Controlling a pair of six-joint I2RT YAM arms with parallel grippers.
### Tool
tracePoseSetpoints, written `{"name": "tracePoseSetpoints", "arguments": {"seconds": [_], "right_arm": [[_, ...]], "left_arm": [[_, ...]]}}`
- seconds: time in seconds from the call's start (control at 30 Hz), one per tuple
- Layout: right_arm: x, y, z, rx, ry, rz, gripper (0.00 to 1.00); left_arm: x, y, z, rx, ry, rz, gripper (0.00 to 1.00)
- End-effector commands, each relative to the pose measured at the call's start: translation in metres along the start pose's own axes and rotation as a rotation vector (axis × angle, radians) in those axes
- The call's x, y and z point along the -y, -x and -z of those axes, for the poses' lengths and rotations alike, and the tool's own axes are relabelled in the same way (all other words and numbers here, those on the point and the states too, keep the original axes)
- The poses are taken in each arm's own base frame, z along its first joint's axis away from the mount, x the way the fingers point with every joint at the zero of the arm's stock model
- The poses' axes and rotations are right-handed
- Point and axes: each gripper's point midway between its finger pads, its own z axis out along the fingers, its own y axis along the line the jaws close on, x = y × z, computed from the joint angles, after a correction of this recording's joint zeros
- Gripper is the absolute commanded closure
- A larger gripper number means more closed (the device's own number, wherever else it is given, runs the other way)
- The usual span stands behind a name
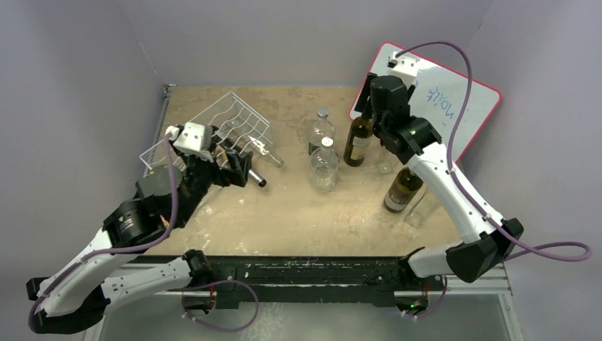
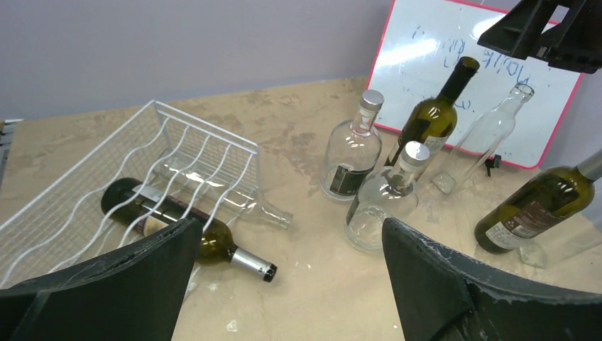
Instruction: Put the wine bottle on the wine rack
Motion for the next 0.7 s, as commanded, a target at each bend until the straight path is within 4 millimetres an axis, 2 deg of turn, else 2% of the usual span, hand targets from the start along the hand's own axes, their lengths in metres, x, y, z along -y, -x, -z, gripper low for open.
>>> {"name": "tracePoseSetpoints", "arguments": {"seconds": [0.0,0.1,0.2,0.37,0.47,0.67], "right_arm": [[0.013,-0.007,-0.020,-0.016,0.004,0.047,0.31],[0.006,-0.017,-0.032,-0.040,0.060,0.095,0.31],[0.009,-0.030,-0.044,-0.067,0.062,0.119,0.33],[0.006,-0.040,-0.058,-0.073,0.097,0.171,0.41],[0.002,-0.041,-0.061,-0.082,0.121,0.203,0.48],[0.004,-0.049,-0.061,-0.105,0.118,0.231,0.50]], "left_arm": [[0.016,0.000,-0.019,0.016,0.004,0.106,0.01],[0.023,-0.008,-0.028,-0.002,0.009,0.136,0.01],[0.029,-0.015,-0.036,-0.021,0.015,0.154,0.01],[0.037,-0.025,-0.046,-0.051,0.019,0.169,0.02],[0.040,-0.029,-0.050,-0.064,0.023,0.171,0.02],[0.040,-0.035,-0.051,-0.075,0.029,0.172,0.02]]}}
